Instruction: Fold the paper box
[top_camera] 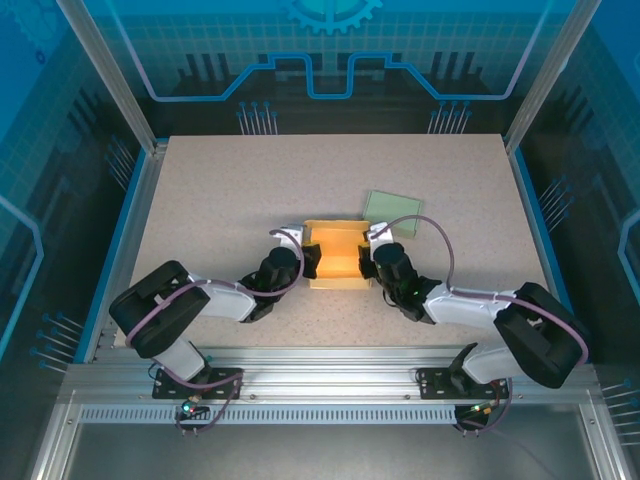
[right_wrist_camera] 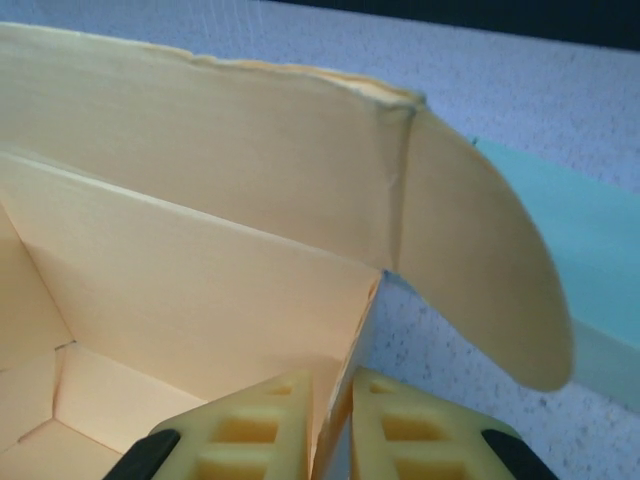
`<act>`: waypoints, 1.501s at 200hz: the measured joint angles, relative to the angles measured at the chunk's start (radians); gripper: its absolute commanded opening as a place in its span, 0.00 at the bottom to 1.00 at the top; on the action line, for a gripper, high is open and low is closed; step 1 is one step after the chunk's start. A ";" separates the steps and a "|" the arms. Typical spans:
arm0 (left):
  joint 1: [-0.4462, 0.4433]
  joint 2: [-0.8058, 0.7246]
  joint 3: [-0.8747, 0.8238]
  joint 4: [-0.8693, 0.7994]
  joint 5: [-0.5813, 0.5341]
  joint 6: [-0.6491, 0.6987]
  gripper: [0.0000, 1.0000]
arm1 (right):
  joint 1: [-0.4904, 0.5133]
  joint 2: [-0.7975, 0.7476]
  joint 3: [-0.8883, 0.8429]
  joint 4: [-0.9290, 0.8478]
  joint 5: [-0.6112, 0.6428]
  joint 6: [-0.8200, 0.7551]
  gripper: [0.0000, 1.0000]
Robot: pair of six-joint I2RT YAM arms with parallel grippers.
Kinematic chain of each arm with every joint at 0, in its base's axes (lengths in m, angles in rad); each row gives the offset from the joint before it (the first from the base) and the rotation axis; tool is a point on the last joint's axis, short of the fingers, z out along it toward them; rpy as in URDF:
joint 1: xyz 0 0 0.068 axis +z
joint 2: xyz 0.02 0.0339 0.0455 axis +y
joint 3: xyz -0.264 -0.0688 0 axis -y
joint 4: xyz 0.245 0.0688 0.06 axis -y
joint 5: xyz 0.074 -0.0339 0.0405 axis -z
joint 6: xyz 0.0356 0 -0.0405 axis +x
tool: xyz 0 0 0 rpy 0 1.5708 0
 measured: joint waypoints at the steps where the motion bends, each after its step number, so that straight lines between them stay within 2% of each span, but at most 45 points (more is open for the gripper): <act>1: 0.000 0.001 0.000 0.002 0.000 0.003 0.18 | 0.000 0.002 0.000 0.004 0.002 -0.003 0.16; 27: 0.011 0.050 0.006 0.076 -0.027 0.098 0.19 | -0.003 0.078 0.041 0.070 0.031 -0.070 0.16; 70: 0.085 0.121 0.035 0.176 -0.021 0.156 0.19 | -0.016 0.167 0.127 0.137 0.034 -0.128 0.17; 99: 0.086 0.121 0.035 0.187 -0.002 0.169 0.22 | -0.027 0.167 0.131 0.154 0.026 -0.126 0.18; 192: 0.073 0.078 -0.046 0.217 0.085 0.130 0.24 | -0.024 0.209 0.008 0.315 0.005 -0.066 0.17; 213: 0.063 0.051 -0.069 0.215 0.098 0.123 0.25 | -0.016 0.209 -0.023 0.354 0.009 -0.059 0.17; 246: 0.052 -0.022 -0.121 0.206 0.126 0.113 0.34 | 0.003 0.209 -0.048 0.394 0.015 -0.055 0.17; 287: 0.043 -0.204 -0.168 0.137 0.167 0.095 0.37 | 0.024 0.214 -0.075 0.426 0.015 -0.051 0.17; 300: 0.039 -0.261 -0.170 0.108 0.182 0.095 0.43 | 0.031 0.222 -0.084 0.435 0.011 -0.048 0.17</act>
